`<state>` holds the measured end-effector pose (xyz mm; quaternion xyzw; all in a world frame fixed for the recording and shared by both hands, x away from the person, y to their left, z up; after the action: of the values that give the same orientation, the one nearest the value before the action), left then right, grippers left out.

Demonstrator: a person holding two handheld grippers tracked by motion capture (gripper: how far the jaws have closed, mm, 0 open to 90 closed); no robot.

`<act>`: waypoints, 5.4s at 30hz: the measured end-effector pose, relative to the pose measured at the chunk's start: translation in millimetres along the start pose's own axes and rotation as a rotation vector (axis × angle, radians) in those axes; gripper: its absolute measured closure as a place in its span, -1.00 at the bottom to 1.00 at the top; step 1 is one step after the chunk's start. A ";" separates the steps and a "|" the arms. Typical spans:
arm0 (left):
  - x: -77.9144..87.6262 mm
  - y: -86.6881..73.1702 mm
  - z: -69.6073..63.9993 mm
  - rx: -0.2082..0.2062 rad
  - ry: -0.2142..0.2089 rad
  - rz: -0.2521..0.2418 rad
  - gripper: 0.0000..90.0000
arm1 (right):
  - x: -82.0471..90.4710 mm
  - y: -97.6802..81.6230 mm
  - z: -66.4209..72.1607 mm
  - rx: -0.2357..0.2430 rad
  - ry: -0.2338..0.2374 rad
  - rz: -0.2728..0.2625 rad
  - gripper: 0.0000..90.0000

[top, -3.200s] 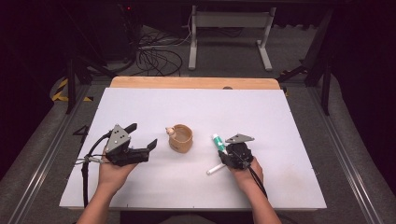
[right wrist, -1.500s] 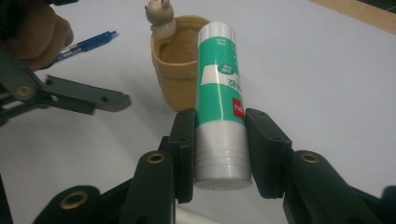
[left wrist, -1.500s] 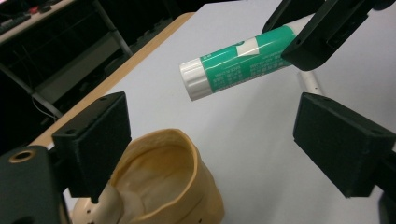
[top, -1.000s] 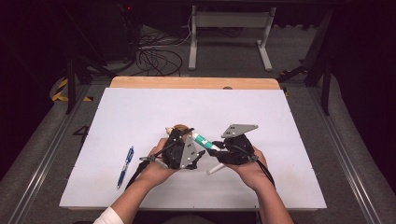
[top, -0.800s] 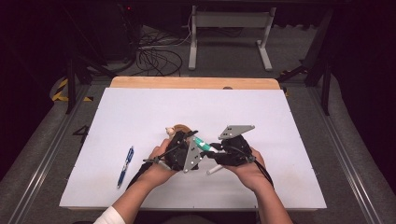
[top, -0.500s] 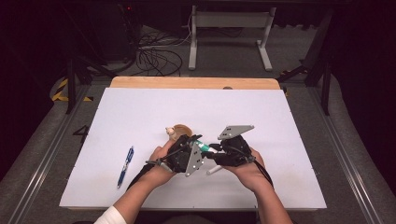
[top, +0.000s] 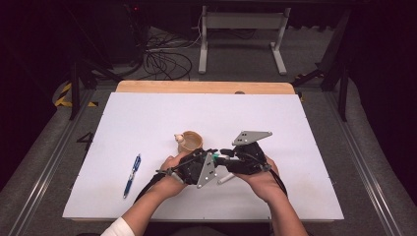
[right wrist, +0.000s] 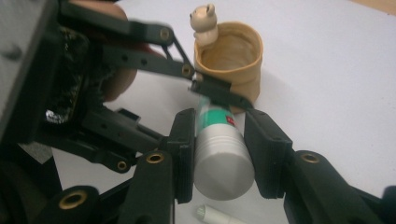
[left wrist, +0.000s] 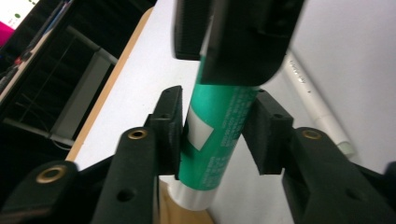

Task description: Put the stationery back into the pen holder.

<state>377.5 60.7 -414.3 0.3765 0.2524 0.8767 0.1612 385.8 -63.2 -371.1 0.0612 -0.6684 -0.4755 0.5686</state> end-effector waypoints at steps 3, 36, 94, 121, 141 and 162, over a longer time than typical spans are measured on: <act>-0.6 1.0 0.1 0.022 -0.030 -0.014 0.45 | 1.5 0.9 -0.6 -0.004 0.007 -0.025 0.44; 8.7 -12.5 38.6 0.337 -0.053 -0.085 0.46 | 30.9 -7.1 -29.3 -0.016 -0.054 -0.232 -0.22; -7.1 -56.4 57.0 0.671 -0.039 -0.140 0.45 | 30.3 -10.4 -35.2 0.002 -0.094 -0.255 -0.29; 9.4 -51.8 58.7 0.660 0.028 -0.181 0.02 | 30.2 -10.8 -36.7 0.002 -0.108 -0.271 -0.29; 37.6 -61.0 69.6 0.719 0.016 -0.202 -0.40 | 36.7 -11.7 -43.3 -0.035 -0.141 -0.375 -0.53; 67.4 -79.7 75.5 0.734 0.085 -0.190 -0.66 | 44.6 -21.0 -57.0 -0.090 -0.211 -0.452 -0.77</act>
<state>396.1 182.2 -375.7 0.3473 0.5898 0.7240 0.0856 407.4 -134.6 -360.3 0.1335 -0.6716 -0.6237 0.3770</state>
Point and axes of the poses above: each handheld gripper's, and its own axes: x roughly backward along the jaws, y roughly out of its top, z roughly to its left, the point moved 5 cm from there along -x, roughly forward along the jaws, and after that the axes turned 8 degrees about z, right-handed, at the moved point
